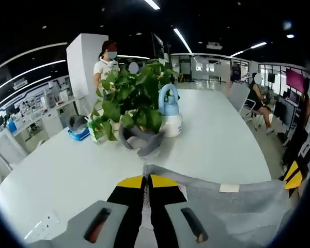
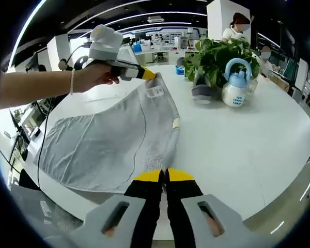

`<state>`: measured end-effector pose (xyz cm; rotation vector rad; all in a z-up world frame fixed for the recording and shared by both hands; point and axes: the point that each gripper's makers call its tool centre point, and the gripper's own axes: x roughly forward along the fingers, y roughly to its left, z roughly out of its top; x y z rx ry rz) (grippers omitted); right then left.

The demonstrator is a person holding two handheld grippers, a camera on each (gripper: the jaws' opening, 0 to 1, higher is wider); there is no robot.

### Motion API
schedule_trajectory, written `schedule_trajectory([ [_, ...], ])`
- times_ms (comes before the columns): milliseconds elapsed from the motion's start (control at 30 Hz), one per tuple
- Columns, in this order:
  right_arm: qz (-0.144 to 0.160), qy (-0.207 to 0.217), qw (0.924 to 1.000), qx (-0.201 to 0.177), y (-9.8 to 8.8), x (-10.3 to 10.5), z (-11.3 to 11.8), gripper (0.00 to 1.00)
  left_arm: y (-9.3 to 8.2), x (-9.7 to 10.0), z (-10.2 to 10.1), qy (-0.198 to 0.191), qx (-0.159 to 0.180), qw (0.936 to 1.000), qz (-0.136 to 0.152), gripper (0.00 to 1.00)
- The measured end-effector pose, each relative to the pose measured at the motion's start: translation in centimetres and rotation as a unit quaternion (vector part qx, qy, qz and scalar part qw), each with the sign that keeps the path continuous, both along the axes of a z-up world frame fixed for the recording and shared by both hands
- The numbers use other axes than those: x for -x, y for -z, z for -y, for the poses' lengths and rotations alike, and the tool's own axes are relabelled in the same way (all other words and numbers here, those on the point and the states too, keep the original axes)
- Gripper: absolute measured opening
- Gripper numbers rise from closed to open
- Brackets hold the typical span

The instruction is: Fold the towel on the table until its edges align and the towel forms a compact rectangular stack.

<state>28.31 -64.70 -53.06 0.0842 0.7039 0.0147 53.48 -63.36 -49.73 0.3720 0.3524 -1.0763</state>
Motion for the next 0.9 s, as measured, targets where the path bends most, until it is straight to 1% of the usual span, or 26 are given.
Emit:
schedule_trajectory([
  [100,0.0,0.011,0.9999,0.003,-0.6,0.4,0.6,0.0,-0.8,0.3,0.3,0.002,0.001,1.0,0.008,0.03],
  [233,0.011,0.017,0.9998,0.003,-1.4,0.9,1.1,0.0,-2.1,0.7,0.5,0.0,0.011,0.9999,0.011,0.03],
  [367,0.022,0.021,0.9995,-0.004,-2.5,1.2,1.5,0.0,-3.0,0.9,0.6,-0.001,0.013,0.9996,0.024,0.03],
  [467,0.032,0.025,0.9992,0.0,-3.5,1.4,1.9,0.0,-4.0,1.3,0.7,-0.005,0.022,0.9995,0.023,0.03],
  [600,0.043,0.025,0.9988,0.001,-4.4,1.6,2.1,0.0,-4.7,1.8,1.0,-0.004,0.027,0.9992,0.031,0.03],
  [733,0.051,0.023,0.9984,0.013,-5.3,1.8,2.4,0.0,-5.6,2.2,1.3,-0.002,0.031,0.9989,0.036,0.03],
  [900,0.059,0.022,0.9979,0.016,-6.1,2.1,2.6,0.0,-6.0,2.3,1.4,-0.001,0.032,0.9987,0.039,0.03],
])
